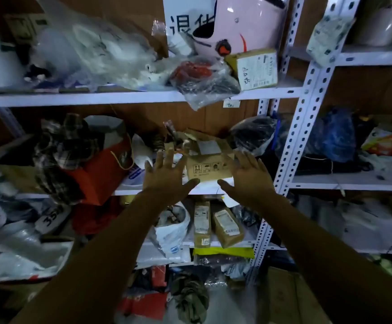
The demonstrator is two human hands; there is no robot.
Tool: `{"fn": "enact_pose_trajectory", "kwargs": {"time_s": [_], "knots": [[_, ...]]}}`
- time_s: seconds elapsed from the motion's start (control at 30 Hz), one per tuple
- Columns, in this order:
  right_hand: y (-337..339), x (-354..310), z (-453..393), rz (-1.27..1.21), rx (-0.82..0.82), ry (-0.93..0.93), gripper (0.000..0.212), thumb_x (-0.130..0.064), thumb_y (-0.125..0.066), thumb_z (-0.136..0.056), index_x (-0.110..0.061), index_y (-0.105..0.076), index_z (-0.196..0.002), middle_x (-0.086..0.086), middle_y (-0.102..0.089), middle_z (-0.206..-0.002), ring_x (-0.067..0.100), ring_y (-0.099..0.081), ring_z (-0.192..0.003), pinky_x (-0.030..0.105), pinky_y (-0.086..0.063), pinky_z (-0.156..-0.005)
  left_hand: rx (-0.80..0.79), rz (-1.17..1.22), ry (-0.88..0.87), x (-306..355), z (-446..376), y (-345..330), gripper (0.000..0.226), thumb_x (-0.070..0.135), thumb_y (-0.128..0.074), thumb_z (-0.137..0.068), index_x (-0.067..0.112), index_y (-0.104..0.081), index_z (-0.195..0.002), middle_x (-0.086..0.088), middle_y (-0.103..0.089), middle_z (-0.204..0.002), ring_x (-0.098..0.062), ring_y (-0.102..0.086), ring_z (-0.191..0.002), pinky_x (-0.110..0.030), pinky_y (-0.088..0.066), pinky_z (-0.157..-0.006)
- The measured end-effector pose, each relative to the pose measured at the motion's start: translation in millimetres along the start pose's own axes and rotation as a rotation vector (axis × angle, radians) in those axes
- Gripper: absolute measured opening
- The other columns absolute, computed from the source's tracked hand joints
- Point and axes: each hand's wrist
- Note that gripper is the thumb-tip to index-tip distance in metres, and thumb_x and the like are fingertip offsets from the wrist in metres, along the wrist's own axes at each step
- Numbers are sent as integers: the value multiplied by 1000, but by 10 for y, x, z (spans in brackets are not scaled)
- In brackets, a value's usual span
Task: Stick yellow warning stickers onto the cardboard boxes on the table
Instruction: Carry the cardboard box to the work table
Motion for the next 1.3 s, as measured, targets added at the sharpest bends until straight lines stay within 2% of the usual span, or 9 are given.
{"fn": "enact_pose_trajectory", "kwargs": {"time_s": [0.33, 0.53, 0.63, 0.7, 0.8, 0.9, 1.03, 1.2, 1.3], "knots": [[-477, 179, -964, -88, -67, -80, 81, -63, -40, -96, -34, 3, -158, 8, -5, -167, 31, -4, -153, 49, -15, -122, -35, 27, -59, -295, -1081, -418, 84, 76, -33, -89, 33, -10, -158, -6, 3, -167, -37, 1, -152, -63, -13, -117], [-788, 432, -1524, -155, -38, -61, 77, -59, -46, -94, -29, -15, -158, 11, -22, -163, 37, -21, -148, 53, -29, -117, -74, 84, -38, -276, -1588, -649, 77, 71, -33, -90, 36, -12, -156, -8, -1, -166, -41, -4, -151, -65, -15, -116], [-961, 569, -1742, -380, 10, -128, 71, -68, -41, -90, -34, -30, -151, 10, -36, -154, 37, -36, -140, 56, -44, -104, -28, 323, 55, -245, -1820, -793, 81, 79, -28, -77, 34, -41, -143, -10, -29, -157, -42, -30, -142, -59, -35, -109], [-1128, 653, -1816, -640, 62, -190, 70, -72, -41, -88, -30, -43, -143, 6, -50, -144, 33, -48, -132, 53, -48, -100, 44, 605, 140, -193, -1885, -900, 82, 79, -35, -73, 27, -54, -133, -6, -50, -139, -30, -51, -126, -41, -48, -97], [-1262, 670, -1863, -1000, 33, -328, 55, -77, -51, -83, -40, -56, -123, 4, -71, -112, 28, -67, -104, 55, -54, -87, 61, 907, 260, -55, -1902, -954, 63, 60, -58, -82, 26, -53, -134, 6, -61, -115, -16, -59, -103, -25, -44, -77], [-1289, 619, -1909, -1194, 103, -385, 37, -60, -60, -75, -35, -60, -102, 11, -72, -94, 34, -69, -88, 56, -55, -73, 87, 1102, 395, 37, -1918, -1058, 66, 58, -65, -72, 41, -47, -133, 4, -67, -112, -22, -65, -102, -37, -56, -81], [-1333, 550, -1840, -1266, 151, -370, 38, -39, -57, -82, -12, -67, -107, 0, -67, -87, 23, -64, -79, 43, -50, -64, 128, 1271, 472, 64, -1911, -1222, 79, 59, -71, -67, 47, -44, -141, 8, -66, -125, -23, -66, -109, -55, -57, -86], [-1341, 548, -1809, -1394, 154, -398, 48, -36, -67, -81, -13, -64, -123, 7, -71, -107, 28, -68, -100, 49, -57, -82, 120, 1385, 517, 114, -1898, -1178, 60, 54, -74, -64, 72, -48, -116, 13, -67, -120, -24, -65, -110, -57, -55, -88], [-1269, 546, -1800, -1427, 154, -406, 57, -38, -69, -79, -16, -60, -131, 6, -70, -115, 26, -67, -107, 53, -55, -91, 122, 1431, 480, 166, -1854, -1031, 58, 36, -73, -80, 62, -45, -124, 17, -64, -116, -25, -64, -111, -50, -57, -88]]}}
Point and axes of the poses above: each hand's wrist, its own z-axis away from the middle knuckle, its own y-axis out of the back of the hand, x = y × z
